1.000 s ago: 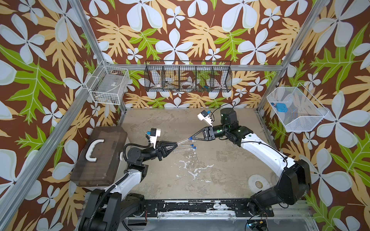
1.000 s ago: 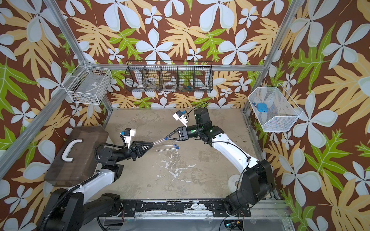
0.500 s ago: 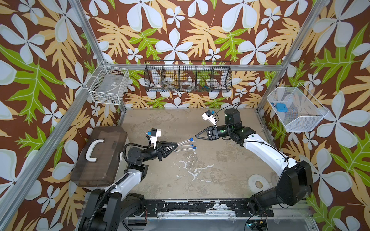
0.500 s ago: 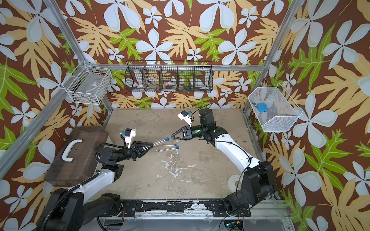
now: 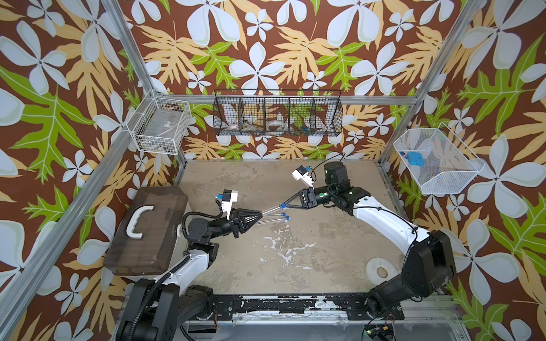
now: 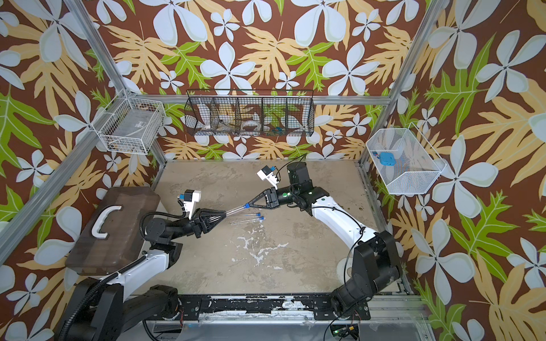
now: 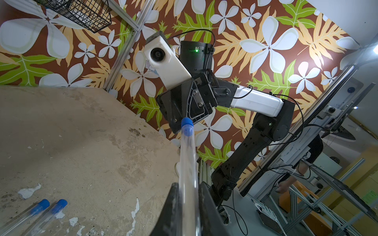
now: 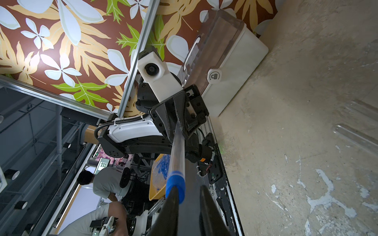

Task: Insert stoppers into test tubes
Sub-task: Insert the stopper into the test tube.

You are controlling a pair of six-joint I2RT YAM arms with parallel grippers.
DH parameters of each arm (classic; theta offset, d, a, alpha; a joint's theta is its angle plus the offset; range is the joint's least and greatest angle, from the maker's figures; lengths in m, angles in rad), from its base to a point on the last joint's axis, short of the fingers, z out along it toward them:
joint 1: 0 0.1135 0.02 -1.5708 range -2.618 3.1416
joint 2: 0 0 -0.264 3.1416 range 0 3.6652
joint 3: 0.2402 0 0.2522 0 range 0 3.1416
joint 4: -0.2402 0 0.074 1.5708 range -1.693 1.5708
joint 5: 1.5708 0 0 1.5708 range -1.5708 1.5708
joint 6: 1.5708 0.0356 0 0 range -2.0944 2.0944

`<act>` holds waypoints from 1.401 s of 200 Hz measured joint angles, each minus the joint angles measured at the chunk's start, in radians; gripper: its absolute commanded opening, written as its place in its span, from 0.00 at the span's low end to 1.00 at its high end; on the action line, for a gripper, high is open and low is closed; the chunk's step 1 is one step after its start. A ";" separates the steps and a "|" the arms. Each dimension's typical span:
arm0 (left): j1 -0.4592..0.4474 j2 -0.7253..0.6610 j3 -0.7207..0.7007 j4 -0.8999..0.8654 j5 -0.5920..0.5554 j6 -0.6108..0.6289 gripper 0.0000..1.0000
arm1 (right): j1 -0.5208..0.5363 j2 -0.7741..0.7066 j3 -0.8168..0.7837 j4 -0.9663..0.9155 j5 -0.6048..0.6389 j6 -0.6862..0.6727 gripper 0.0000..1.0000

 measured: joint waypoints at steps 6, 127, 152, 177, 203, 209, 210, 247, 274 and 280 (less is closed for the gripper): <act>0.000 0.000 0.000 0.000 0.000 0.000 0.00 | 0.000 0.002 0.002 0.000 0.000 0.000 0.21; 0.001 0.004 0.000 -0.002 0.005 0.001 0.00 | 0.019 -0.001 0.005 0.000 0.000 -0.002 0.10; 0.001 0.004 0.000 -0.002 0.007 0.005 0.00 | 0.028 0.000 0.011 0.000 0.003 -0.003 0.06; 0.003 0.003 0.000 -0.001 0.004 0.005 0.00 | 0.036 0.005 0.016 0.000 0.015 -0.006 0.02; 0.003 0.003 0.000 -0.004 0.003 0.008 0.00 | 0.037 0.008 0.017 0.000 0.019 -0.006 0.00; 0.003 0.003 0.000 -0.004 0.002 0.008 0.00 | 0.037 0.008 0.017 0.000 0.019 -0.006 0.00; 0.003 0.003 0.000 -0.005 0.002 0.008 0.00 | 0.037 0.008 0.017 0.000 0.019 -0.006 0.00; 0.003 0.003 -0.003 -0.008 0.000 0.032 0.00 | 0.039 0.013 0.033 -0.021 0.024 -0.012 0.00; 0.003 0.000 -0.003 -0.034 -0.007 0.064 0.00 | 0.047 0.027 0.076 -0.093 0.055 -0.056 0.00; 0.003 0.000 -0.002 -0.042 -0.008 0.068 0.00 | 0.048 0.031 0.088 -0.116 0.066 -0.067 0.00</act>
